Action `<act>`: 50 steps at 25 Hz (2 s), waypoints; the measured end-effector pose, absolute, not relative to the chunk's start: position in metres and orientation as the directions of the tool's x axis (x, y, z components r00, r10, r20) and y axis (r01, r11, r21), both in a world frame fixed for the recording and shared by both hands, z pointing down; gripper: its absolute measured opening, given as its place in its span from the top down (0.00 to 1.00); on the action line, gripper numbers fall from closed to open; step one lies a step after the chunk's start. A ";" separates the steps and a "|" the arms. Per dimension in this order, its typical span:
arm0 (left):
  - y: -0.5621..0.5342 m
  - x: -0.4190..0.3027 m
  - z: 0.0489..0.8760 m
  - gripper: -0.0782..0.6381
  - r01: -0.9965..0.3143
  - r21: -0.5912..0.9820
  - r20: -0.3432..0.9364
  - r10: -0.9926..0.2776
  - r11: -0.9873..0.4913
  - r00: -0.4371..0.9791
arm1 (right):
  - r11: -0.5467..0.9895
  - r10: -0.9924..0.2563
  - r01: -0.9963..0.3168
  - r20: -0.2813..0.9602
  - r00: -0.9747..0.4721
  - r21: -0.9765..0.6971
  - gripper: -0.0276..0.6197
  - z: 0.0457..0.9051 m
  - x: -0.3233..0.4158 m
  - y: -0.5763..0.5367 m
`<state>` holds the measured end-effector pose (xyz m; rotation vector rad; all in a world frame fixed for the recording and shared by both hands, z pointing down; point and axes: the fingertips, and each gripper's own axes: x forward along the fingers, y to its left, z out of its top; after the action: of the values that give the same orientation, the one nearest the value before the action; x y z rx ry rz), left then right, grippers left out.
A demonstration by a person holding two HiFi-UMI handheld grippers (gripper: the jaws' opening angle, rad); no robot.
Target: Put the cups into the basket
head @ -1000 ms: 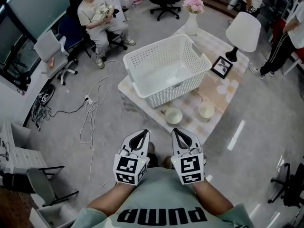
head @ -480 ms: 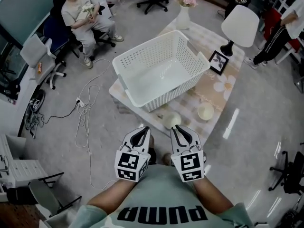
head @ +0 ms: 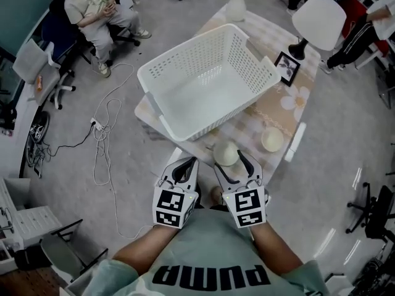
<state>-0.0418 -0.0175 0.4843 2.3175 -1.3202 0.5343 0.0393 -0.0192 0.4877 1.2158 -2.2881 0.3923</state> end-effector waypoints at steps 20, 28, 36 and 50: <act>-0.039 -0.043 0.553 0.88 -0.838 0.181 0.622 -0.601 -0.515 0.503 | 0.569 -0.561 -0.822 0.723 -0.403 -0.016 0.35 0.551 0.039 -0.040; -0.048 -0.041 0.560 0.88 -0.833 0.179 0.631 -0.588 -0.524 0.506 | 0.600 -0.505 -0.800 0.767 -0.396 -0.017 0.34 0.567 0.037 -0.043; -0.048 -0.039 0.557 0.88 -0.826 0.172 0.631 -0.584 -0.537 0.511 | 0.607 -0.508 -0.795 0.763 -0.399 -0.012 0.35 0.569 0.037 -0.043; -0.039 -0.025 0.504 0.88 -0.803 0.147 0.553 -0.625 -0.577 0.551 | 0.599 -0.566 -0.801 0.701 -0.434 -0.012 0.34 0.505 0.045 -0.034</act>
<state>-0.0254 -0.0392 0.5035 2.4049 -1.1651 0.6369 0.0448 -0.0338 0.5054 1.0757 -2.1605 0.4560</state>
